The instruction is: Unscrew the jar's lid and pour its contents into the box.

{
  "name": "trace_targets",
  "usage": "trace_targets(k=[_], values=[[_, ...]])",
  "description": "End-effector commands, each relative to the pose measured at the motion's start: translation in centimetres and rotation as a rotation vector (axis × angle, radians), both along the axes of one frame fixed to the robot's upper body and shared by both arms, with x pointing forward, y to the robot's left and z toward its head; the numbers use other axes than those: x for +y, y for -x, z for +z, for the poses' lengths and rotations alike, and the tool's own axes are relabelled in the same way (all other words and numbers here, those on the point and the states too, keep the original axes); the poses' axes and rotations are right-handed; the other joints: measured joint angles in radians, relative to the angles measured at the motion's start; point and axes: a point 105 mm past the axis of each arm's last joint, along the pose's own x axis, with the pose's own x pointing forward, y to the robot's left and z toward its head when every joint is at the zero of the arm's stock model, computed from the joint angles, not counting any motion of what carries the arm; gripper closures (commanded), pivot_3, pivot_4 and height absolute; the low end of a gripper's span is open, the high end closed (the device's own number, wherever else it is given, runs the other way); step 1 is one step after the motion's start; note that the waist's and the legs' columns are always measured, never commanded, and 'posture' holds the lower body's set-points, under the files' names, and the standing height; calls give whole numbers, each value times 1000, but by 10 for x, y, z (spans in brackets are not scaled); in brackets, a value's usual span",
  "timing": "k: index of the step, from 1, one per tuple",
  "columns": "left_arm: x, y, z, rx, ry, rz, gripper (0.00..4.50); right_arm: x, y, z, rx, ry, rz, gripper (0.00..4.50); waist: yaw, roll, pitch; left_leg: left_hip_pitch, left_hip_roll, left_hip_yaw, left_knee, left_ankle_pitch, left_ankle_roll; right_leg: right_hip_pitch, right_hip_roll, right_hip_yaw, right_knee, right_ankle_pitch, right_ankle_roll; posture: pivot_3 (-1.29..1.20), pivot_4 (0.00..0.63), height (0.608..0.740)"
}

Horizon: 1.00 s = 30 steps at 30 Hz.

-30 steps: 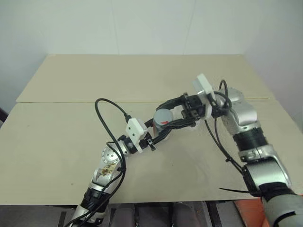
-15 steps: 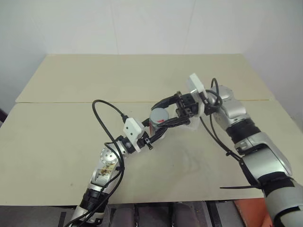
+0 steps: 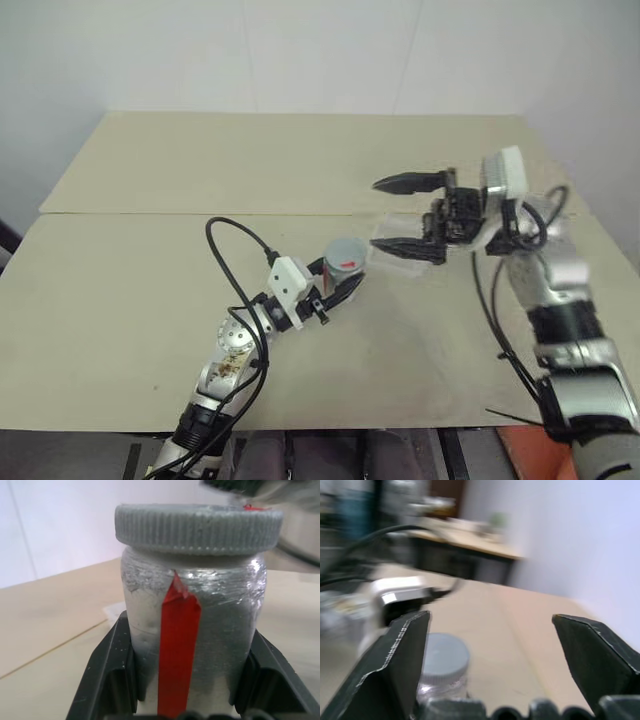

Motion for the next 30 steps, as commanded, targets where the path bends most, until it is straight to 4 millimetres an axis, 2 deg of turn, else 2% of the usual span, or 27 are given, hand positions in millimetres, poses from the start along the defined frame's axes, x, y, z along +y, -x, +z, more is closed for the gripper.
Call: trace_targets(k=[1, 4, 5, 7, 10, 22, 30], values=[[0, -2, 13, -64, 19, 30, 2573, 16, 22, 10, -26, -100, -191, 12, -1, 0, 0, 0, 0, -1, 0, 0, 0, 0, 0, 0, 0, 0, 0, 0, 150, 740], [0, -3, 12, -63, 25, 42, 2573, 26, 33, -1, -13, -106, -296, 12, 1, 0, 0, 1, 0, -1, -1, 0, 0, -1, 1, 0, -1, 0, 0, 0, 150, 740], [0, -4, 12, -65, 25, 47, 2573, 32, 36, -10, 6, -85, -335, 12, 1, 0, 0, 1, -1, -1, -1, 0, 0, -1, 1, 0, -1, 0, 0, 0, 150, 740], [0, -7, 13, -73, 22, 54, 2573, 40, 36, -23, 60, -80, -411, 12, 1, 0, 0, 1, -1, -1, 0, -1, 2, 0, 0, 0, -1, 0, 0, 0, 150, 740], [-2, -9, 14, -82, 20, 53, 2573, 44, 34, -32, 84, -76, -475, 12, 1, 0, 0, 1, -2, -2, 0, -2, 5, 0, 1, 0, 0, 0, 0, 0, 150, 740], [0, -10, 13, -88, 22, 75, 2573, 59, 27, -47, 109, -78, -523, 12, 0, 0, 0, 0, -3, -2, 1, -2, 5, 0, 3, -1, -3, 0, 0, 0, 150, 740], [0, -8, 12, -85, 26, 83, 2573, 61, 22, -43, 119, -130, -564, 12, 0, 0, 0, 0, -3, -3, 1, -2, 5, 0, 3, -1, -2, 0, 0, 0, 150, 740]])
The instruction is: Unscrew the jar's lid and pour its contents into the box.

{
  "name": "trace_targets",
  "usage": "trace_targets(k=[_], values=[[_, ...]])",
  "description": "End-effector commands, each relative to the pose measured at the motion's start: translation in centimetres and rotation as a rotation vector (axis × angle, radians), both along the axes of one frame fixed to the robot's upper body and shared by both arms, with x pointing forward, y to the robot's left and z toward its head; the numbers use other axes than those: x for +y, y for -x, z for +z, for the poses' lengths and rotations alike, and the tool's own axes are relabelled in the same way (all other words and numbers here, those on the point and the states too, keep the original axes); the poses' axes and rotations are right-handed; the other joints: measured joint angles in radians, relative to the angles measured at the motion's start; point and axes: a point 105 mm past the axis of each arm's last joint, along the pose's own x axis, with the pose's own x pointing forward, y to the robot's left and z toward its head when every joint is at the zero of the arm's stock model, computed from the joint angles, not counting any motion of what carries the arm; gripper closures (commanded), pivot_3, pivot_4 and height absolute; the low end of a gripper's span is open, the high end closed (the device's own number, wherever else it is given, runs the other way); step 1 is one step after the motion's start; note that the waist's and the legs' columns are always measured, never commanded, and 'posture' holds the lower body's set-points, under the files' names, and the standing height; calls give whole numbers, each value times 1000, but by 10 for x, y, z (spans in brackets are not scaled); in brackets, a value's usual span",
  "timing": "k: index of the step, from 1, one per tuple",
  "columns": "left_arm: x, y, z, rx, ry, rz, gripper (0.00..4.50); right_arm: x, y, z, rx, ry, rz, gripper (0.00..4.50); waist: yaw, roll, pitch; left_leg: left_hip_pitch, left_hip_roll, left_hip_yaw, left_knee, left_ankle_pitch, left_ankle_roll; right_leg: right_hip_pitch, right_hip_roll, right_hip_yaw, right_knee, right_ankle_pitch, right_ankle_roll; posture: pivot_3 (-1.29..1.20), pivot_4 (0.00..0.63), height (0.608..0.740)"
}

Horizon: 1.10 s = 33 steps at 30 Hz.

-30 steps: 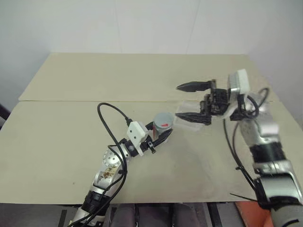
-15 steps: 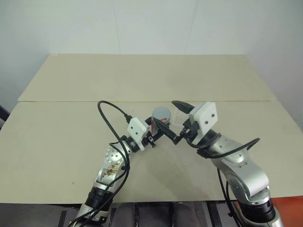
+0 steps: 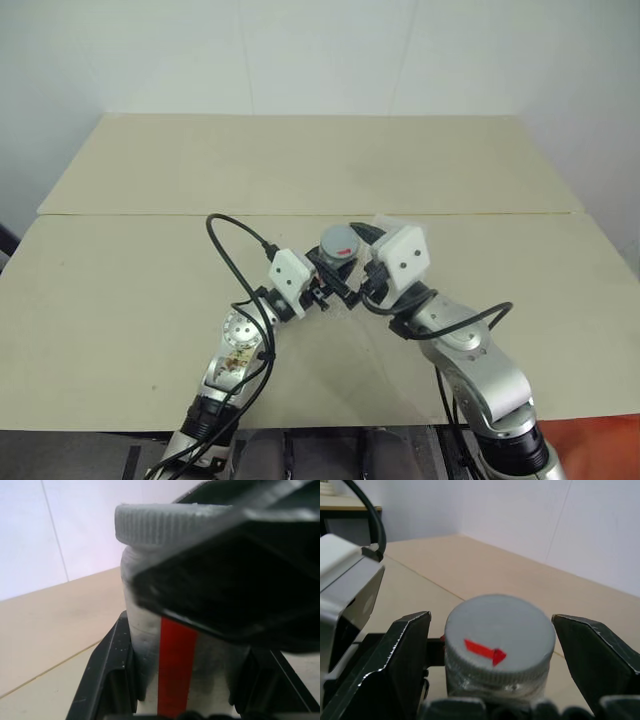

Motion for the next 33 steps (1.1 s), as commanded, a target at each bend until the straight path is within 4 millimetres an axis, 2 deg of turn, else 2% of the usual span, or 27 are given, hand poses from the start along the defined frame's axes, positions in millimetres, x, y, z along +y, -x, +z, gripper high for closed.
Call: trace_targets(k=[1, 8, 11, 14, 15, 24, 28, 33], values=[[-1, 4, 13, -60, 25, -4, 2573, -4, 0, 14, -48, -45, -24, 12, 1, 0, 0, 0, 0, 0, 0, 0, 0, 0, 0, 0, 0, 0, 0, 0, 150, 740], [-1, 4, 13, -59, 21, -9, 2573, -6, 0, 13, -33, -57, -21, 12, 0, 0, 0, 0, 0, 0, 0, 0, 0, 0, 0, 0, 0, 0, 0, 0, 150, 740], [-1, 3, 14, -55, 28, -10, 2573, -6, -1, 13, -29, -67, -28, 629, -1, 0, 0, 0, 0, 0, 0, 0, 0, 0, 0, 0, 0, 0, 0, 0, 150, 740], [-1, 3, 15, -56, 26, -11, 2573, -6, -1, 12, -24, -60, -29, 1532, 0, 0, 0, 0, 0, 0, 0, 0, 0, 0, 0, 0, 0, 0, 0, 0, 150, 740], [-1, 3, 15, -55, 26, -12, 2573, -6, -1, 11, -22, -56, -27, 1706, 0, 0, 0, 0, 0, 0, 0, 0, 0, 0, 0, 0, 0, 0, 0, 0, 150, 740], [-2, 5, 14, -52, 21, -27, 2573, -10, -5, 10, -30, -19, 5, 1706, 0, 0, 0, 0, 0, 0, 0, 0, 0, 0, 0, 0, 0, 0, 0, 0, 150, 740], [-4, 6, 13, -53, 16, -41, 2573, -13, -7, 15, -16, -28, 122, 1706, 0, 0, 0, 1, 0, 0, 0, 0, 0, 0, 0, 0, 0, 0, 0, 0, 150, 740], [-4, 8, 14, -55, 17, -62, 2573, -15, -10, 13, -25, 56, 393, 1706, -1, 0, 0, 1, 0, 0, 0, 0, 1, 1, 0, 0, -1, 0, 0, 0, 150, 740]])
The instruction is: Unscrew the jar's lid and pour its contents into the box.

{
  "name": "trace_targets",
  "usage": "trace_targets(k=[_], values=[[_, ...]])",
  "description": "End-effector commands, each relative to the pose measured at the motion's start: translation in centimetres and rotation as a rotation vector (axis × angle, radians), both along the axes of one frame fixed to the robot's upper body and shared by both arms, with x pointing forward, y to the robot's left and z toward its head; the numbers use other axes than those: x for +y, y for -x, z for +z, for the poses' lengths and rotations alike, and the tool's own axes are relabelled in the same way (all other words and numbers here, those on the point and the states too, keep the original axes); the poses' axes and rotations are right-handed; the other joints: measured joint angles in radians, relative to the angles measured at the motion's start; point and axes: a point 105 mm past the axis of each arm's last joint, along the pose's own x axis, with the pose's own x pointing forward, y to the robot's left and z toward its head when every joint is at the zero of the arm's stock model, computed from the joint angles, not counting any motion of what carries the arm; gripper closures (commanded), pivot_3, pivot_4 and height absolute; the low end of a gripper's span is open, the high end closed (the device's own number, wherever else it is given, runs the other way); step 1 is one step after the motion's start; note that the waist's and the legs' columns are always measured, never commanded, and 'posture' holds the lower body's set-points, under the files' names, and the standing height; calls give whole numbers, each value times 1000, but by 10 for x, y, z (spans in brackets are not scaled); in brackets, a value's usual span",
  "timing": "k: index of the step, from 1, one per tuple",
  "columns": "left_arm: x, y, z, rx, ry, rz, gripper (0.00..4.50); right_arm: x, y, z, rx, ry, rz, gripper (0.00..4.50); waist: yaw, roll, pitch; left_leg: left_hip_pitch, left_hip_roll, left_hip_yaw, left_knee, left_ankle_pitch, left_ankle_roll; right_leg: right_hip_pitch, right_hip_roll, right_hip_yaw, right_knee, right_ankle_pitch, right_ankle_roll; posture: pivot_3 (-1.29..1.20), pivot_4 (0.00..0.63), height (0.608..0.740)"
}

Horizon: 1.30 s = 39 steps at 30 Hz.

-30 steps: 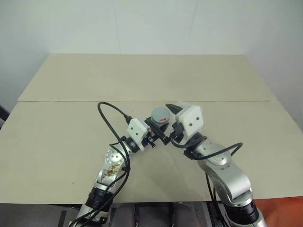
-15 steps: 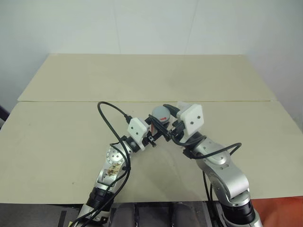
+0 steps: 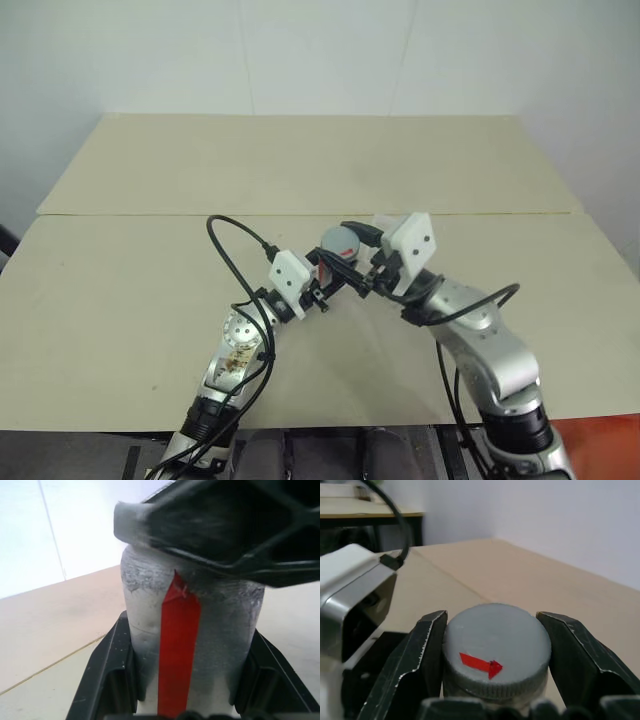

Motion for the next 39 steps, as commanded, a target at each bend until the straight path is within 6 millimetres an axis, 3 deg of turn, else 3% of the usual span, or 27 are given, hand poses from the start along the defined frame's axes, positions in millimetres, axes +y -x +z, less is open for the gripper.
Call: trace_targets(k=[1, 10, 17, 26, 31, 39], values=[[-4, 7, 15, -58, 27, -43, 2573, -4, 0, 10, -57, 27, 204, 1706, 0, 0, 0, 0, 0, 0, 0, 0, 0, 0, 0, 0, 0, 0, 0, 0, 150, 740], [-6, 6, 18, -68, 33, -71, 2573, -2, -13, 14, -15, 145, 701, 1706, -2, 0, 0, 1, 1, 1, 1, 0, 0, 0, 1, 1, 2, 0, 0, 0, 150, 740], [-8, 9, 18, -68, 36, -96, 2573, 12, -28, 20, -12, 185, 862, 1706, -7, 0, 0, 1, 2, 2, 0, 3, -6, 0, 1, 0, 4, 0, 0, 0, 150, 740], [-7, 10, 18, -67, 35, -94, 2573, 17, -36, 19, 1, 194, 871, 1706, -7, 0, 0, -1, 1, 2, 1, 4, -7, 0, -1, 0, 4, 0, 1, 0, 150, 740], [-6, 10, 17, -62, 34, -94, 2573, 6, -38, 29, -31, 145, 842, 124, -7, 0, 0, -1, 1, 2, 1, 4, -7, 0, 0, 0, 5, 1, 0, 0, 150, 740], [-5, 9, 16, -54, 36, -94, 2573, -27, -32, 47, -199, 147, 708, 53, 3, 0, 0, -2, 2, 1, 1, 4, -7, -1, -1, -1, 4, 1, 1, 0, 150, 740]])
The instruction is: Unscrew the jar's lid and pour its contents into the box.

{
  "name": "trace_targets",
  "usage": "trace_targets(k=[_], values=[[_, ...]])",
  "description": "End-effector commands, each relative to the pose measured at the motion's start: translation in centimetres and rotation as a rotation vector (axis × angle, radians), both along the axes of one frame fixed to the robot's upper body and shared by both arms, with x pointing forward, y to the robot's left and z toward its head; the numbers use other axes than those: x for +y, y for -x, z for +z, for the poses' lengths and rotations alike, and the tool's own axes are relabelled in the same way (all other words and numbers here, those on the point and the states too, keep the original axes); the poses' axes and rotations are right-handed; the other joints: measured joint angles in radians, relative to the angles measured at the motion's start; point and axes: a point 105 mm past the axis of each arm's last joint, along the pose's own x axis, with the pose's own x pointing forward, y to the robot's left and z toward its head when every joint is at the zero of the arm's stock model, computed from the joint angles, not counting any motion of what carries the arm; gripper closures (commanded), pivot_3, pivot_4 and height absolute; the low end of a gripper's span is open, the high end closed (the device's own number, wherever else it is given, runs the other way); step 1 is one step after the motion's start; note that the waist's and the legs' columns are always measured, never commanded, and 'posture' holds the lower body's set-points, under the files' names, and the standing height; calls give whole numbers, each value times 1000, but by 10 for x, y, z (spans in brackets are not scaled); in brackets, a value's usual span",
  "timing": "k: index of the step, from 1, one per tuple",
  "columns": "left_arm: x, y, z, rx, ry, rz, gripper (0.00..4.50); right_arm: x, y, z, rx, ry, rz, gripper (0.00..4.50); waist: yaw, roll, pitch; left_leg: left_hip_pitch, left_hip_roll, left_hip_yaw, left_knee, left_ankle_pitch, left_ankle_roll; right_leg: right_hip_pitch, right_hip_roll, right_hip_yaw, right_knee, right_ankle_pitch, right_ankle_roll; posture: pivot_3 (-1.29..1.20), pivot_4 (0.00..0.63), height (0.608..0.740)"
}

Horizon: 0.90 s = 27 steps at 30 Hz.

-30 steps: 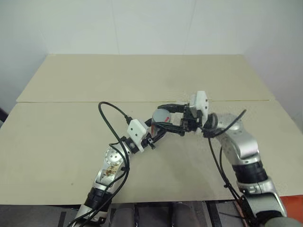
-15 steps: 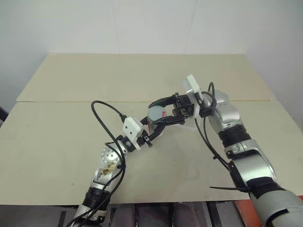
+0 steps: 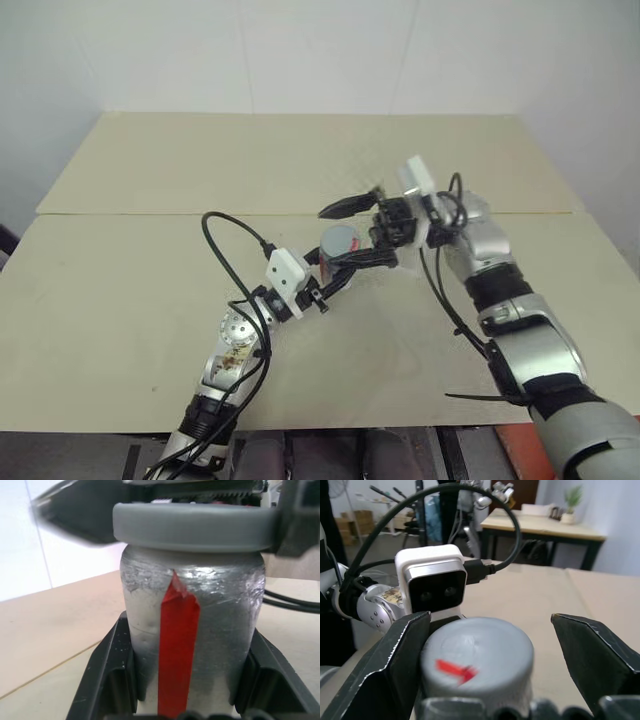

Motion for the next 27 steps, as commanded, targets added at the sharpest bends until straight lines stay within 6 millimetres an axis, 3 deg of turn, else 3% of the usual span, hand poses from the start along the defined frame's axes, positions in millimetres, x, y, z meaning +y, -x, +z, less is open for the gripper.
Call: trace_targets(k=[1, 5, 8, 11, 19, 27], values=[[-4, 5, 11, -47, 10, -30, 2573, -19, 10, 21, -151, -28, -59, 53, 2, 0, 0, 0, 0, 0, 0, 0, 0, 0, 0, 0, 0, 0, 0, 0, 150, 740], [-4, 5, 10, -41, 10, -33, 2573, -40, 14, 20, -166, -49, -188, 53, 2, 0, 0, 0, 0, 0, 0, 0, 0, 0, 0, 0, 0, 0, 0, 0, 150, 740], [-6, 6, 9, -33, 9, -49, 2573, -57, 29, 16, -163, -51, -210, 53, 3, 0, 0, 0, 0, 0, 0, 0, 0, 0, 0, 0, 0, 0, 0, 0, 150, 740], [-7, 7, 8, -31, 6, -60, 2573, -61, 34, 18, -171, -70, -270, 53, 0, 0, 0, 0, 0, 0, 0, -1, 2, 0, 0, 1, -1, 0, 0, 0, 150, 740], [-8, 5, 8, -34, 2, -59, 2573, -19, 43, 28, -168, -209, -467, 53, -1, 0, 0, 2, 0, 0, -1, -1, 2, 0, 0, 2, -1, 0, 0, 0, 150, 740], [-10, 6, 8, -35, 4, -52, 2573, 12, 49, 6, -134, -172, -518, 53, 2, 0, 0, 0, -2, -1, 0, -1, 2, 0, 0, 1, -1, 0, 0, 0, 150, 740]])
